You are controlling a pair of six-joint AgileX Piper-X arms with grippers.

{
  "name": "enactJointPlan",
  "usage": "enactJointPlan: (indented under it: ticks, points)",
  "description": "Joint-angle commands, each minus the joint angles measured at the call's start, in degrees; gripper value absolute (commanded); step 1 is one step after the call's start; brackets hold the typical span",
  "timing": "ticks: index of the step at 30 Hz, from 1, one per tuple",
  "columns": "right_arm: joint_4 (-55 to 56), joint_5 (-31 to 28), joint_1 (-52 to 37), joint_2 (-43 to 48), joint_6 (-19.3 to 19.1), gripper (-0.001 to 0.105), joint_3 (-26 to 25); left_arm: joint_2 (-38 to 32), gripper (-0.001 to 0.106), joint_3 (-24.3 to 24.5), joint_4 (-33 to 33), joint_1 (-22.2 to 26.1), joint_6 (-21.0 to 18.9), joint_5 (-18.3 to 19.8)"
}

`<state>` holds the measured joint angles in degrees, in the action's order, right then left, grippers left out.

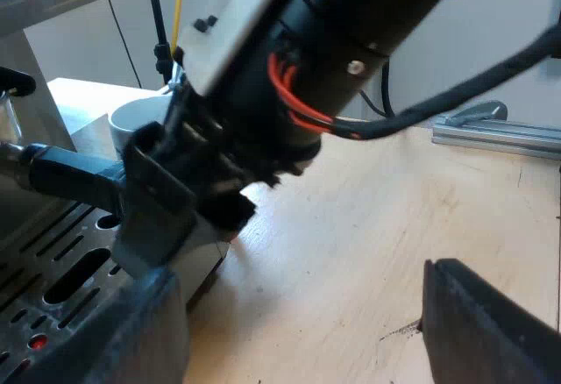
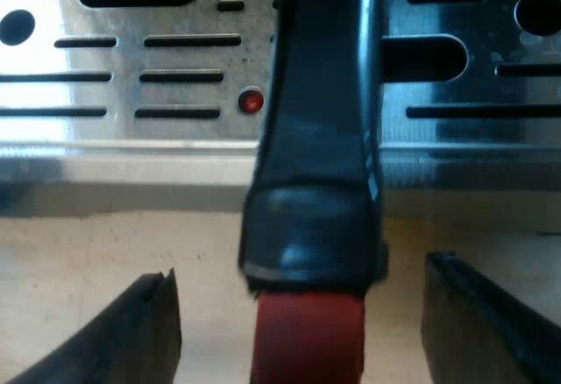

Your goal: Grind coffee beans and then tamp

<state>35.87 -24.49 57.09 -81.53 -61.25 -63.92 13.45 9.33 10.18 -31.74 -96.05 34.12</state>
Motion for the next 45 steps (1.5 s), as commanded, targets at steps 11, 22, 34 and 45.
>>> enactJointPlan:
  ticks: [11,22,34,45]
  points:
    - [-9.0,-0.1,-0.6,0.1,-1.4,0.060,4.9,-0.5,0.060,0.3,-0.1,-0.2,-0.6,0.4]
    - [-10.2,-0.5,-0.8,0.1,-4.6,0.059,4.9,-0.5,0.060,0.3,-0.1,-0.2,-0.6,0.4]
    - [-10.2,-0.1,-0.8,0.1,-4.6,0.028,4.9,-0.5,0.060,0.3,-0.1,-0.2,-0.6,0.4]
    - [-10.2,1.7,-0.8,0.1,-4.6,0.000,4.9,-0.5,0.060,0.3,-0.1,-0.2,-0.6,0.4]
